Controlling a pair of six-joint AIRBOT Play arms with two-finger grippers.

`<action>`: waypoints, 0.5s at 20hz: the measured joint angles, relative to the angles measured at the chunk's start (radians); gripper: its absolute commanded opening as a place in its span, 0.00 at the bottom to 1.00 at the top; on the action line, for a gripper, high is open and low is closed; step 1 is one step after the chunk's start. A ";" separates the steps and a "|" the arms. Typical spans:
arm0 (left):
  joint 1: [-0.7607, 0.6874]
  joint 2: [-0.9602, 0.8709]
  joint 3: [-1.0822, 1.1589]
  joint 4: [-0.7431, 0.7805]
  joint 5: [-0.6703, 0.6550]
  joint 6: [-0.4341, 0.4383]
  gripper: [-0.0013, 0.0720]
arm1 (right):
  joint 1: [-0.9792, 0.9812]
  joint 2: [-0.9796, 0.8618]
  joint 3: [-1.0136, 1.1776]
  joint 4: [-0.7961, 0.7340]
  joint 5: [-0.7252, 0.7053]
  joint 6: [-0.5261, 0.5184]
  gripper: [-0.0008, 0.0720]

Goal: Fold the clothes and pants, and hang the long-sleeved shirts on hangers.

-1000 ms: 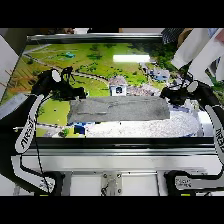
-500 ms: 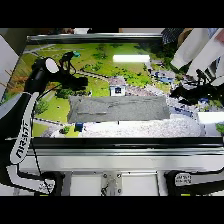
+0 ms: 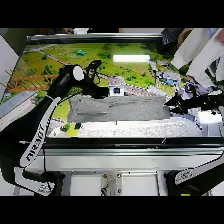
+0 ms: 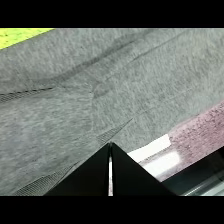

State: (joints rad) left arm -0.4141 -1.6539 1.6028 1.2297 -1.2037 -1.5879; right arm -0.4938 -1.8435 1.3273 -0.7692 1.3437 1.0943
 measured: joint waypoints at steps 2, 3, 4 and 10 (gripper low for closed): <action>-0.013 -0.005 0.000 0.000 0.002 -0.005 0.04 | 0.027 -0.010 -0.001 0.015 0.000 -0.008 0.98; -0.016 -0.006 0.000 0.000 0.002 -0.008 0.04 | 0.043 -0.014 -0.001 0.019 -0.003 -0.013 0.98; -0.016 -0.006 0.000 0.000 0.003 -0.012 0.04 | 0.058 -0.016 -0.002 0.021 -0.009 -0.014 0.80; -0.015 -0.009 0.000 0.000 0.000 -0.023 0.04 | 0.109 -0.015 -0.003 -0.001 -0.029 -0.021 0.04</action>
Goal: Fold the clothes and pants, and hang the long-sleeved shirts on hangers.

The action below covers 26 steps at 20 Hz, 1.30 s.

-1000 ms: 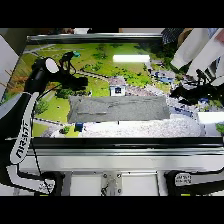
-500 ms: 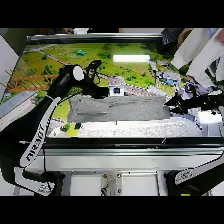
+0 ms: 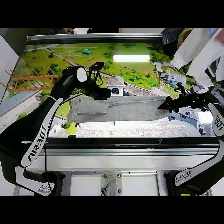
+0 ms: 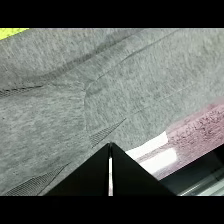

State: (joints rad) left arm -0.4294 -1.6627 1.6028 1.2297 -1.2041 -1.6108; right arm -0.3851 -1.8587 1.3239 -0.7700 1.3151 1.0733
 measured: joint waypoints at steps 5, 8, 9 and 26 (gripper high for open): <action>-0.013 -0.014 0.000 0.000 0.042 -0.003 0.04 | 0.006 0.082 0.043 -0.104 0.023 0.066 0.04; -0.046 -0.056 0.001 -0.005 0.109 -0.003 0.04 | 0.022 0.150 0.119 -0.183 0.076 0.129 0.04; -0.058 -0.078 0.001 -0.020 0.137 -0.003 0.04 | 0.033 0.174 0.150 -0.204 0.099 0.151 0.04; -0.179 -0.321 0.010 -0.336 0.316 0.068 0.04 | 0.395 0.352 0.446 -0.336 0.242 0.366 0.04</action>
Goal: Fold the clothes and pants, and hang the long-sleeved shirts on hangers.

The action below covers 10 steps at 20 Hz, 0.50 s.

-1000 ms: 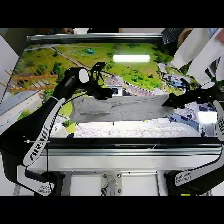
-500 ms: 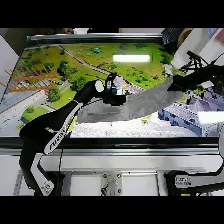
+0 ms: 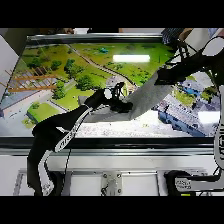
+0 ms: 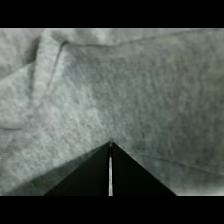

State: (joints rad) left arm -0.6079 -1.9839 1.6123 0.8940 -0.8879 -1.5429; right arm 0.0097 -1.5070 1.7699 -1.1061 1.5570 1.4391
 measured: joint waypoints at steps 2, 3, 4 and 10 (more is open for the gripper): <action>-0.002 -0.003 0.018 -0.001 0.000 0.000 0.04 | 0.026 0.001 0.003 -0.001 0.000 0.010 0.04; 0.003 -0.004 0.032 -0.001 -0.003 0.000 0.04 | 0.036 0.001 0.004 -0.002 0.000 0.016 0.04; 0.013 -0.005 0.050 0.000 -0.011 0.000 0.04 | 0.048 0.001 0.005 -0.002 0.000 0.024 0.04; 0.157 -0.006 0.233 0.075 -0.144 -0.001 0.04 | 0.135 0.000 0.006 -0.002 -0.034 0.105 0.04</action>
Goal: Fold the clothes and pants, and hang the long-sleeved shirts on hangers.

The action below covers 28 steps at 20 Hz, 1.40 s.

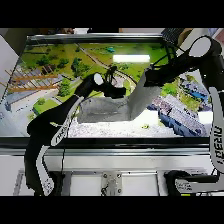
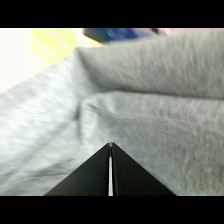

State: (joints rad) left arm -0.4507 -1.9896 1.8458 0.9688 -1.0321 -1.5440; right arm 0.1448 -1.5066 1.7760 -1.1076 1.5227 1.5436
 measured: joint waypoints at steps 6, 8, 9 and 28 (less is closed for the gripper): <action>0.196 0.039 0.165 0.109 -0.172 -0.011 0.04 | 0.162 -0.043 0.000 0.004 -0.120 0.132 0.04; 0.261 0.090 0.143 0.122 -0.179 -0.014 0.04 | 0.223 -0.079 0.000 0.010 -0.163 0.168 0.04; 0.294 0.119 0.123 0.128 -0.180 -0.014 0.04 | 0.253 -0.101 0.000 0.016 -0.188 0.182 0.04; 0.544 0.459 -0.103 0.187 -0.165 0.010 0.04 | 0.452 -0.353 -0.029 0.603 -0.665 -0.234 0.61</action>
State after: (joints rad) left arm 0.0933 -1.5307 1.7432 1.1557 -1.1969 -1.5345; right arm 0.5968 -1.8599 1.7466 -0.5049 0.8577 1.3098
